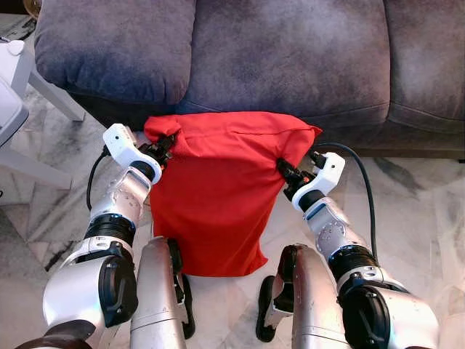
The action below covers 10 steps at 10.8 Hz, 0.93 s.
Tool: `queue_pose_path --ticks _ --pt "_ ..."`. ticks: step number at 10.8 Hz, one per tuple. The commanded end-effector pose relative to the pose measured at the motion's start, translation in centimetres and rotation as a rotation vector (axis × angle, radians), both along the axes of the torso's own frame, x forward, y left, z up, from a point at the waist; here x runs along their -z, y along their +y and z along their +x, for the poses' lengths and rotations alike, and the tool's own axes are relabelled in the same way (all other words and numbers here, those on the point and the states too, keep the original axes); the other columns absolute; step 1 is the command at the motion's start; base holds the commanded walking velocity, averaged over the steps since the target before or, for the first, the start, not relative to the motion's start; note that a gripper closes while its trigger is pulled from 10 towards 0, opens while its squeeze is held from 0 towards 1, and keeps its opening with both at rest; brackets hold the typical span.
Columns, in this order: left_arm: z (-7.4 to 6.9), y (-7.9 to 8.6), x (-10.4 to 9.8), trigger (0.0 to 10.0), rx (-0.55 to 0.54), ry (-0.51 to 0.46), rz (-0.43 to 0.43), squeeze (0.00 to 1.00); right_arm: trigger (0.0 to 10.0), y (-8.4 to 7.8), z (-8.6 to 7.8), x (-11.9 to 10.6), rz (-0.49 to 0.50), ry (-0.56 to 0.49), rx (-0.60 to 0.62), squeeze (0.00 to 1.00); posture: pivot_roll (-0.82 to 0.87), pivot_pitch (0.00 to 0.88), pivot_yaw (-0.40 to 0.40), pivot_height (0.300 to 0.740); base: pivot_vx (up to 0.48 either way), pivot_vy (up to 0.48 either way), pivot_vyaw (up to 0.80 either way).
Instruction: Move the pillow to the sofa from floor
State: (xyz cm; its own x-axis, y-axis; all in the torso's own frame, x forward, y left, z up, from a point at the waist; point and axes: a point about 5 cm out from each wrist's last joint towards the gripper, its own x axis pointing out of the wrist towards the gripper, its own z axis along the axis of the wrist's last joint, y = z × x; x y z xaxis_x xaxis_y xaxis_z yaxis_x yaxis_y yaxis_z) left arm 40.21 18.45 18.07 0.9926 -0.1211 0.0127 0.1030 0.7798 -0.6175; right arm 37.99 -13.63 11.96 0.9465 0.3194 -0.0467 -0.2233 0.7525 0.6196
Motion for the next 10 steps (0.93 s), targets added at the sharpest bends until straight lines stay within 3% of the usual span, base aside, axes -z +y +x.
queue_pose_path --ticks 1,6,8,10 --pt "-0.5 0.2 1.7 0.0 0.007 0.053 0.023 0.0 10.0 -0.4 -0.4 0.8 0.006 0.027 0.015 0.0 0.18 0.524 -0.085 0.569 0.0 0.0 0.0" --pt "-0.9 0.5 1.7 0.0 -0.034 0.006 0.053 0.0 10.0 -0.2 -0.2 0.5 0.01 0.023 0.014 0.0 0.18 0.503 -0.087 0.569 0.0 0.0 0.0" --pt "-1.3 0.5 1.7 0.0 -0.05 -0.022 0.233 0.0 10.0 -0.1 -0.1 0.3 0.006 0.016 0.012 0.0 0.18 0.487 -0.09 0.569 0.0 0.0 0.0" --pt "-2.8 -0.2 0.9 0.0 -0.074 -0.159 0.323 0.0 10.0 0.0 -0.1 0.1 -0.062 -0.017 0.003 0.0 0.2 0.44 -0.098 0.569 0.0 0.0 0.0"
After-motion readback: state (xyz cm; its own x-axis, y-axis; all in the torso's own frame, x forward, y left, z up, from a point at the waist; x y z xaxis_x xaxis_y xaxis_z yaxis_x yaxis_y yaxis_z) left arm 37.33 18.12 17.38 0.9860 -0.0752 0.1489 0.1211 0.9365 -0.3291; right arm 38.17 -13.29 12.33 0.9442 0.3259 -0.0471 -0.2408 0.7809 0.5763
